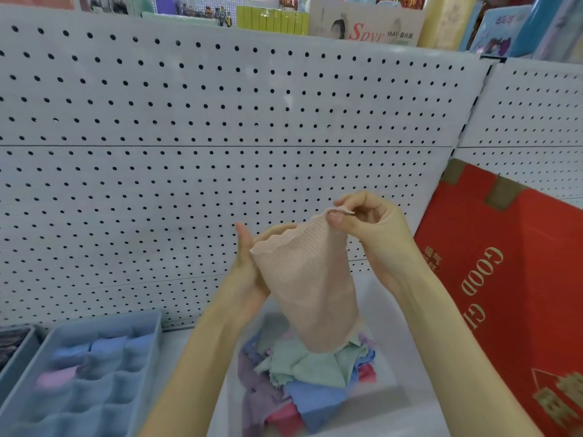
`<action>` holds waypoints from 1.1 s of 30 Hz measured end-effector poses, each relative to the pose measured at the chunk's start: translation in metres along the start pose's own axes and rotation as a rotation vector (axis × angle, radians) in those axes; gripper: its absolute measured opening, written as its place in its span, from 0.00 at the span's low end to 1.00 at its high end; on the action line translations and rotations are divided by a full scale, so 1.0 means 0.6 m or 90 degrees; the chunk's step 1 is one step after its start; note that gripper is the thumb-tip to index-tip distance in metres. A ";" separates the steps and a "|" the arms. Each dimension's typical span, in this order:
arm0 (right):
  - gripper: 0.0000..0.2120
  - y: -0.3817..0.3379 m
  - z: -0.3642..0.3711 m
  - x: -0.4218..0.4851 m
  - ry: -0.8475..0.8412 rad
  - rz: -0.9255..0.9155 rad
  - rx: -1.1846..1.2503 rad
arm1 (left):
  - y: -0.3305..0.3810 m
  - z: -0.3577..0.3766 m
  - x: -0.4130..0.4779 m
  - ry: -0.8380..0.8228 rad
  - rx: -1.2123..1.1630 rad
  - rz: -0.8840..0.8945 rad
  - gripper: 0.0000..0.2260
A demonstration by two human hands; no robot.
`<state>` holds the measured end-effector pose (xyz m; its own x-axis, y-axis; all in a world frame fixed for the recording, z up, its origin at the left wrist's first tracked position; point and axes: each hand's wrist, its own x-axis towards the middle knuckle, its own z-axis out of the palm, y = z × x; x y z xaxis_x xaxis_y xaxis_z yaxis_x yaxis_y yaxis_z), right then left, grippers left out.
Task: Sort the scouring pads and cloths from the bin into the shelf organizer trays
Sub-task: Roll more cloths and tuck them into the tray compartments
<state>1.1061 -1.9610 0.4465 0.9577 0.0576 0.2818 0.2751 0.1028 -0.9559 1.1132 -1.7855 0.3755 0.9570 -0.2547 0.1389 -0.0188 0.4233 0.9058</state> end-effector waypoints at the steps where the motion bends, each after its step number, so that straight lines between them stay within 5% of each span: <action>1: 0.10 0.000 -0.003 0.002 0.010 0.000 -0.008 | 0.004 -0.006 -0.006 -0.035 -0.009 0.029 0.37; 4: 0.12 -0.001 -0.009 0.009 0.040 -0.002 -0.053 | 0.002 -0.011 -0.002 -0.015 0.098 0.056 0.47; 11: 0.10 0.006 -0.016 0.013 0.085 -0.008 -0.076 | 0.005 0.019 -0.007 0.220 0.167 0.104 0.04; 23: 0.08 0.016 -0.048 -0.001 0.081 0.032 -0.084 | 0.063 0.013 -0.009 0.139 0.263 0.137 0.05; 33: 0.08 0.008 -0.058 -0.012 0.076 0.023 -0.115 | 0.075 0.014 -0.008 0.106 0.273 0.006 0.06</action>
<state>1.1034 -1.9958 0.4370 0.9675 -0.0614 0.2452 0.2404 -0.0767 -0.9676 1.1055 -1.7724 0.4189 0.9891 -0.0942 0.1130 -0.1118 0.0185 0.9936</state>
